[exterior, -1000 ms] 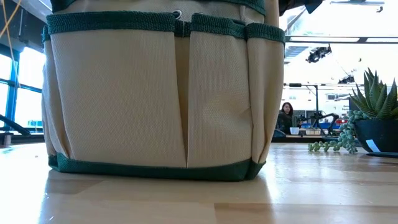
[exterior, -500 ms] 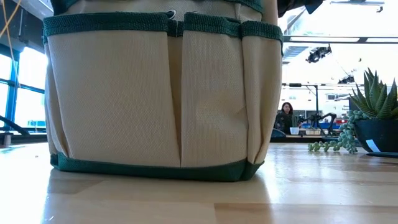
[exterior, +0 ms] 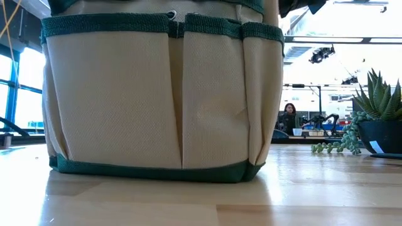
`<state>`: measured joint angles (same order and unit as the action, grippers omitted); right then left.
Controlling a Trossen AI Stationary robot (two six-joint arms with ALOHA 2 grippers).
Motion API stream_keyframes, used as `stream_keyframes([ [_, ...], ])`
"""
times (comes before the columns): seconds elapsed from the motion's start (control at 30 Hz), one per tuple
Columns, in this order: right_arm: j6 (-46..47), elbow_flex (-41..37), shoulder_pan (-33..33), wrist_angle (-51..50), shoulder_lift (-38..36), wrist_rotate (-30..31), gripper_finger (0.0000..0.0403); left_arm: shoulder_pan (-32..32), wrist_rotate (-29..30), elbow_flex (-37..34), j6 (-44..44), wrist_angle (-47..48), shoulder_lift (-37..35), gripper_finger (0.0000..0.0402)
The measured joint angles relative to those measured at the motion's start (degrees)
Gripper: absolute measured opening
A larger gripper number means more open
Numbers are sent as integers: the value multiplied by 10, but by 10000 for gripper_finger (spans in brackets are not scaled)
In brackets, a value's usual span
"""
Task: Pick & Place Garden tools in Gardening bag
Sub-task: Put the red gloves into the gardening bag
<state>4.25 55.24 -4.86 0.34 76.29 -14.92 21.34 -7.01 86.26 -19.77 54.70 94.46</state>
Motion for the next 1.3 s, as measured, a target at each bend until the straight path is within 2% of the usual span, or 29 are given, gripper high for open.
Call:
stream_keyframes([
  [0.33,0,0,0,0,0,0,169,0,0,-1,-31,41,0,32],
  [0.83,0,0,0,-1,0,-1,169,0,4,-1,-32,35,0,32],
  [1.3,0,0,0,-3,0,-2,169,0,15,-2,12,8,16,32],
])
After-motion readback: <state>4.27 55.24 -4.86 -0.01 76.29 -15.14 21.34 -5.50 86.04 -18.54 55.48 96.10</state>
